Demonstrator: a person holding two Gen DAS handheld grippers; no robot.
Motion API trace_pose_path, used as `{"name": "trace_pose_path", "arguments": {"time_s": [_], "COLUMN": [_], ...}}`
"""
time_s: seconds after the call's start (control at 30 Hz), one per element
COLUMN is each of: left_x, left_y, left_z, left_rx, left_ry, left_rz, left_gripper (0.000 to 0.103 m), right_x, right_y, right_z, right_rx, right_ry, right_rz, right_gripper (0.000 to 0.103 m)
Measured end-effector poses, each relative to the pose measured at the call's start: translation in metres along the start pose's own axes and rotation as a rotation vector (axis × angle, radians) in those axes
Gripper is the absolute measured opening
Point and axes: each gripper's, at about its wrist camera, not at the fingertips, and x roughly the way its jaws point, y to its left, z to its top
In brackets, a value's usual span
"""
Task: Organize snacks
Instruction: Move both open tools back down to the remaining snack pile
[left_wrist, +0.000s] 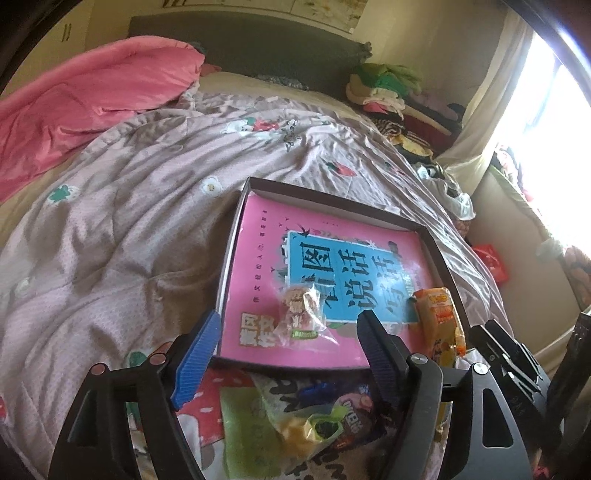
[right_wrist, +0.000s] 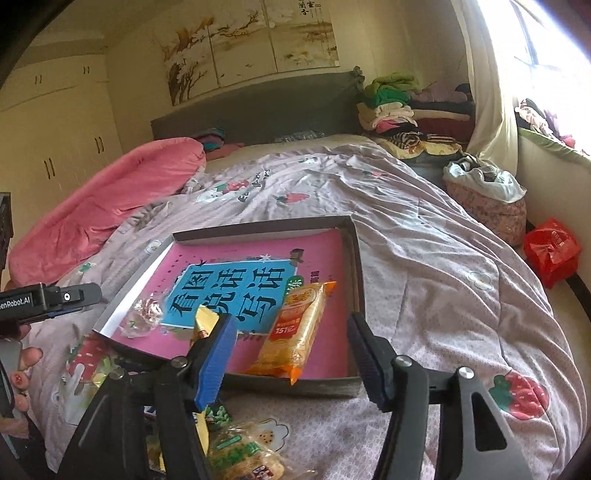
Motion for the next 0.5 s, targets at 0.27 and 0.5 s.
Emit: {"name": "trace_pose_path", "arguments": {"time_s": [0.27, 0.5], "left_x": [-0.007, -0.009], "left_y": [0.004, 0.006], "left_z": [-0.008, -0.017], "left_rx": [0.000, 0.007], "left_ry": [0.014, 0.036], "left_rz": [-0.006, -0.008], "left_gripper": [0.078, 0.078], "right_x": [-0.013, -0.018], "right_y": [0.006, 0.013], "right_z": [0.000, -0.002], "right_rx": [0.013, 0.019], "right_ry": [-0.004, 0.010], "right_rz": [0.040, 0.061], "right_gripper": [0.067, 0.067]}}
